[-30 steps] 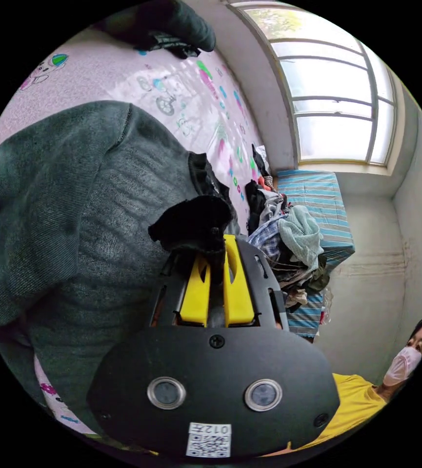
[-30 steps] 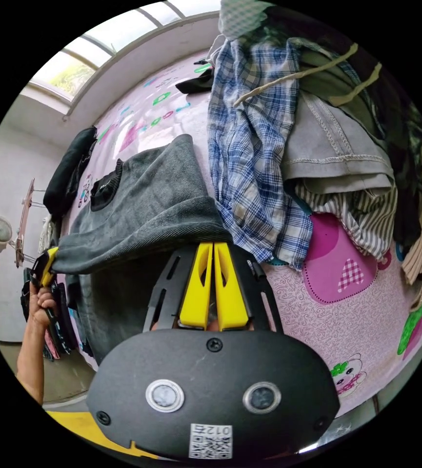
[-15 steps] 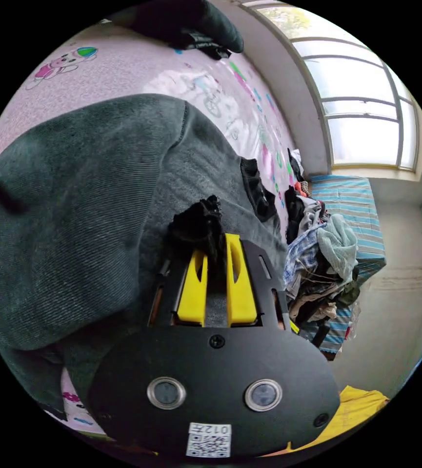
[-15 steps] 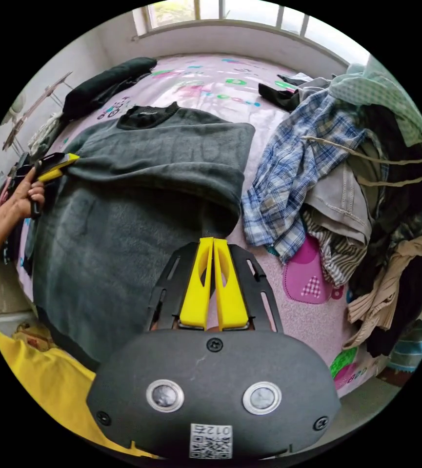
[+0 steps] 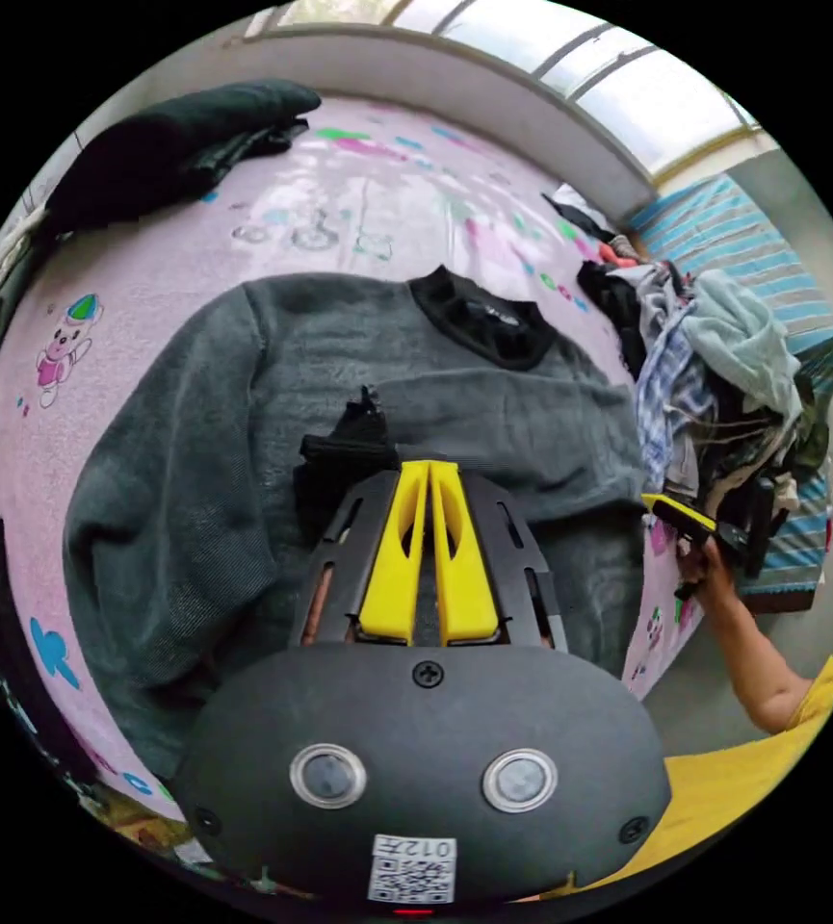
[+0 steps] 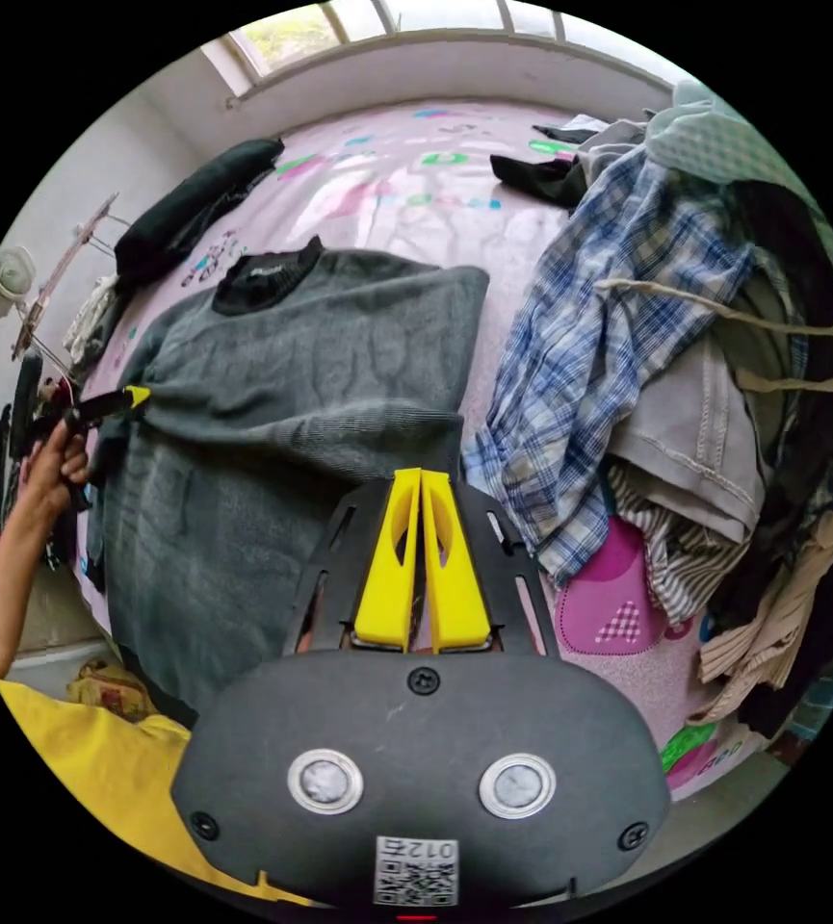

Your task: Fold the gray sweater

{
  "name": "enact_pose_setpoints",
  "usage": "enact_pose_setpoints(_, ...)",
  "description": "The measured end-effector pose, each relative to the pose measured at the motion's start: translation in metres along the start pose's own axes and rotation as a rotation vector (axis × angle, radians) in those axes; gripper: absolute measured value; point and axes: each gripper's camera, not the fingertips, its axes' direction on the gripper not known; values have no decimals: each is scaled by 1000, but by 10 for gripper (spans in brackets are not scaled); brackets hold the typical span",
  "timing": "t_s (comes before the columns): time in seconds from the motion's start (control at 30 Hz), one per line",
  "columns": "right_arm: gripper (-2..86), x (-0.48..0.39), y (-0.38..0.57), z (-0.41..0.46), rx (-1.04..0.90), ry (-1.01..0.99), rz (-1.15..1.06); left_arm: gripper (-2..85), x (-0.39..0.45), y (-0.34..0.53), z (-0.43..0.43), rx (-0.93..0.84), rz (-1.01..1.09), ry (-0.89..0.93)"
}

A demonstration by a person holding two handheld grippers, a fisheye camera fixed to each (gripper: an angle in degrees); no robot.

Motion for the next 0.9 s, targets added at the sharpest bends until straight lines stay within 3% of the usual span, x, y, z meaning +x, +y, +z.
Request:
enact_pose_setpoints(0.07,0,-8,14,8,-23,27,-35,7,-3,-8,26,-57,-91,-65)
enact_pose_setpoints(0.17,0,-10,28,8,34,8,-36,8,25,-13,18,79,-141,-59)
enact_pose_setpoints(0.23,1,-9,31,7,69,-17,-15,9,91,-28,19,139,43,-79)
enact_pose_setpoints(0.3,3,-11,34,-1,116,-16,-20,14,195,-61,48,70,358,1)
enact_pose_setpoints(0.37,9,-17,47,-16,189,14,-61,20,266,-83,68,55,533,-4)
enact_pose_setpoints(0.43,20,-20,59,-20,198,33,-117,28,324,-106,90,42,644,4)
enact_pose_setpoints(0.5,30,-25,70,-19,196,73,-191,40,382,-139,139,-82,731,74)
enact_pose_setpoints(0.7,63,-41,86,-8,201,184,-385,58,454,-177,258,-376,765,73)
enact_pose_setpoints(0.9,40,-54,79,13,203,210,-472,15,470,-181,293,-448,755,74)
